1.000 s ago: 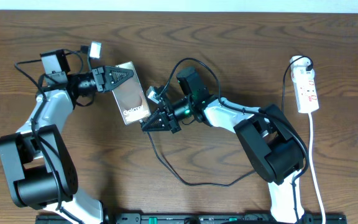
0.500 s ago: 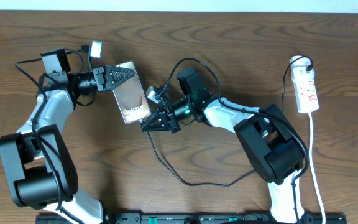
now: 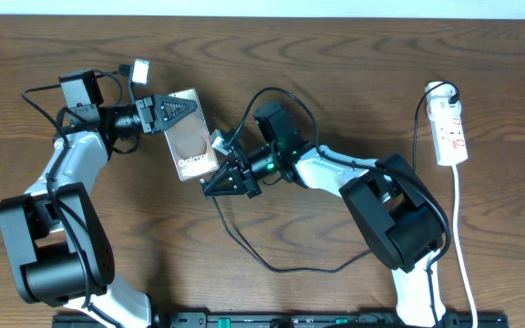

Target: Plug charger to phone and switch on socket

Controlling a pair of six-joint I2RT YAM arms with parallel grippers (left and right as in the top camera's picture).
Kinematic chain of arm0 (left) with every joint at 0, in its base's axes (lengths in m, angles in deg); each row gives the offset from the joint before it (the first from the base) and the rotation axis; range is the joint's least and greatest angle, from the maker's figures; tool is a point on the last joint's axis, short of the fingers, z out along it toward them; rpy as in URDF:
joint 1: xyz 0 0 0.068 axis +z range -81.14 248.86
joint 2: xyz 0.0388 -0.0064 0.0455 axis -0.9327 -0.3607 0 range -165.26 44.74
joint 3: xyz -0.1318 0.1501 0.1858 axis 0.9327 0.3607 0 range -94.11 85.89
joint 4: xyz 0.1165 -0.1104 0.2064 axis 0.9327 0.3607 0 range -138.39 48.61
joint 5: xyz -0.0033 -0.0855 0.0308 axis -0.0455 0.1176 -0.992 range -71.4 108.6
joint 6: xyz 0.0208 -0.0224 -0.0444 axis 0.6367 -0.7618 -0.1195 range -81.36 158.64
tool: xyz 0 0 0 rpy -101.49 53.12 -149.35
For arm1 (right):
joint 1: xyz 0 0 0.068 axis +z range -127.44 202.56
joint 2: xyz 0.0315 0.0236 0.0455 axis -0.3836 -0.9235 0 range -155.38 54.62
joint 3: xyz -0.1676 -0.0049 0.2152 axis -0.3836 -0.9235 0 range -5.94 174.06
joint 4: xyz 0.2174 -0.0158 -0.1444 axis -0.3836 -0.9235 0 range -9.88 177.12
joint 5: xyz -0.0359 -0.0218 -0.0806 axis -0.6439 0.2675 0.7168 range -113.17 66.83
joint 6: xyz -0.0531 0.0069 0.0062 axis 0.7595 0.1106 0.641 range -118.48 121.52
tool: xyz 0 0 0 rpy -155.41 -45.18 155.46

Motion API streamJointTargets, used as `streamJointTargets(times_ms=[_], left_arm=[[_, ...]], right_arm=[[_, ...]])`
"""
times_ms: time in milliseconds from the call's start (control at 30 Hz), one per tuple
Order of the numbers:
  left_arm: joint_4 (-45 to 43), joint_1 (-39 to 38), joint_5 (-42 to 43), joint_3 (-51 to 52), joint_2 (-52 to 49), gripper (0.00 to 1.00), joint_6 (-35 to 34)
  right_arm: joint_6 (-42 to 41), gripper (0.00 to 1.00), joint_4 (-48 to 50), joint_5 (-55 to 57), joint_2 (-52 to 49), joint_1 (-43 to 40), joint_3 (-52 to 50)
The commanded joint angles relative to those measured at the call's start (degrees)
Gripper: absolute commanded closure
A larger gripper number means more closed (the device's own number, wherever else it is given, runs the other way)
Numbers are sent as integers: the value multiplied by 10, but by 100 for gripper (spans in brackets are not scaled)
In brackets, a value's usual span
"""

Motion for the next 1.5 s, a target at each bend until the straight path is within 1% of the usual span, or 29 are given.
streamJointTargets(times_ms=[0, 167, 433, 567, 700, 833, 933, 1067, 1267, 1367, 1467], left_arm=[[-7, -7, 28, -7, 4, 93, -3], [-11, -6, 28, -7, 4, 93, -3], [-30, -6, 27, -7, 4, 93, -4], [-32, -2, -5, -7, 4, 93, -9], [-37, 6, -11, -7, 4, 93, -12], [-67, 20, -25, -7, 4, 93, -53], [-121, 30, -26, -7, 4, 93, -108], [-165, 30, -26, -7, 4, 93, -150], [-177, 30, -25, -7, 4, 93, -164], [-177, 30, -25, -7, 4, 93, -166], [-177, 30, -23, -7, 4, 93, -166]], right_arm=[[-23, 99, 27, -10, -2, 6, 5], [-49, 99, 64, -10, -2, 6, 5], [-51, 99, 69, -12, -5, 3, 5], [-73, 99, 87, -16, -18, 3, 5], [-96, 99, 124, -31, -29, 3, 5], [-96, 99, 128, -31, -30, 3, 5], [-96, 99, 130, -31, -30, 4, 5], [-96, 99, 138, -31, -30, 4, 5], [-96, 99, 145, -31, -33, 4, 5], [-121, 99, 172, -31, -44, 4, 5], [-168, 99, 223, -31, -59, 4, 5]])
